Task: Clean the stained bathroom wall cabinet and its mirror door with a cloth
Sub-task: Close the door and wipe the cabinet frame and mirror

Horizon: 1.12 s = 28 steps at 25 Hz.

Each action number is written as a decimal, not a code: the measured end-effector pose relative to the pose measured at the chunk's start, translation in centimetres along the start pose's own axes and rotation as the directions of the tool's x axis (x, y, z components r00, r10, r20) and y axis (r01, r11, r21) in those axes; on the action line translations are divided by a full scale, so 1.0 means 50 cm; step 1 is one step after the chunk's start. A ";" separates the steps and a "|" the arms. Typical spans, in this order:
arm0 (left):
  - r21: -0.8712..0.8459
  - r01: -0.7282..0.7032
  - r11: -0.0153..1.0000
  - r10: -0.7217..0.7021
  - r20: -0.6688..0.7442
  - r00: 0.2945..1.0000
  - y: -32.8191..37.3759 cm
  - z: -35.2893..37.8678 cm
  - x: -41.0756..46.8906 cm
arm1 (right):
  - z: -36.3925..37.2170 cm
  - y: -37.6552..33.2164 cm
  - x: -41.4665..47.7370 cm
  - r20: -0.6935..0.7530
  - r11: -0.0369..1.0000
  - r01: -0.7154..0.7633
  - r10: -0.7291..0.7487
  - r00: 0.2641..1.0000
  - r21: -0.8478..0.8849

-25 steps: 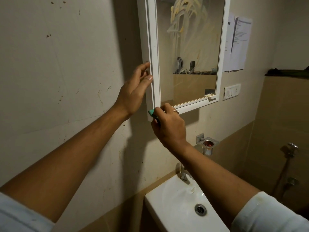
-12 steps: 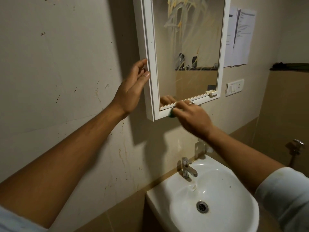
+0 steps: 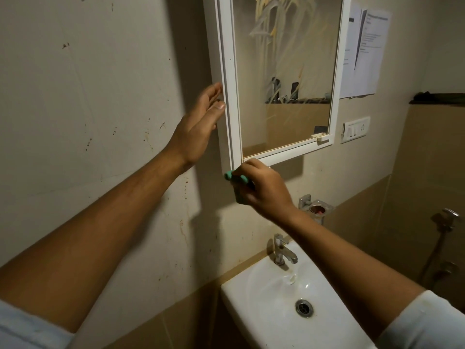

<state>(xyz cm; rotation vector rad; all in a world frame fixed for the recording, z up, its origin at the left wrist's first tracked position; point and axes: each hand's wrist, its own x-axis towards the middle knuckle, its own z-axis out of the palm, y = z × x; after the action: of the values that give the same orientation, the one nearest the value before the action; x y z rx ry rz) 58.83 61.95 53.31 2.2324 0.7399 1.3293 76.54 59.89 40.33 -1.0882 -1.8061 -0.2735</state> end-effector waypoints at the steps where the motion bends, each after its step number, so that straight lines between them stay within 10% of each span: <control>1: 0.005 0.002 1.000 -0.002 0.021 1.000 0.001 -0.001 -0.001 | -0.014 0.001 -0.003 -0.042 0.984 -0.104 0.111 0.993 0.147; 4: 0.014 -0.004 1.000 0.004 0.044 0.999 0.000 -0.002 -0.005 | -0.065 0.039 -0.014 -0.327 0.700 -0.435 0.676 0.661 0.567; 7: 0.014 -0.004 1.000 0.003 0.043 0.999 0.001 -0.002 -0.005 | -0.086 0.080 -0.006 0.018 0.080 -0.473 0.980 0.200 0.878; 10: 0.017 -0.006 1.000 0.006 0.042 0.999 0.000 -0.005 -0.005 | -0.065 0.074 0.007 0.352 -0.282 -0.276 0.902 0.249 0.919; 14: 0.021 -0.013 1.000 0.011 0.061 0.998 0.004 -0.007 -0.008 | -0.046 0.063 -0.008 0.339 -0.194 -0.394 0.877 0.341 0.899; 19: 0.006 -0.019 1.000 0.018 0.066 0.998 0.003 -0.008 -0.009 | -0.059 0.076 -0.013 0.214 -0.074 -0.561 0.958 0.189 0.825; 28: 0.008 -0.017 1.000 0.016 0.067 0.998 0.007 -0.005 -0.010 | -0.071 0.091 -0.002 0.217 -0.092 -0.620 0.968 0.130 0.780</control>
<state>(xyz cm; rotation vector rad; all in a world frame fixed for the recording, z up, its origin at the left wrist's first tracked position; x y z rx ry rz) 58.46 61.40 53.30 2.2827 0.7062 1.2551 82.31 60.32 40.83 -1.1693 -0.2947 0.9477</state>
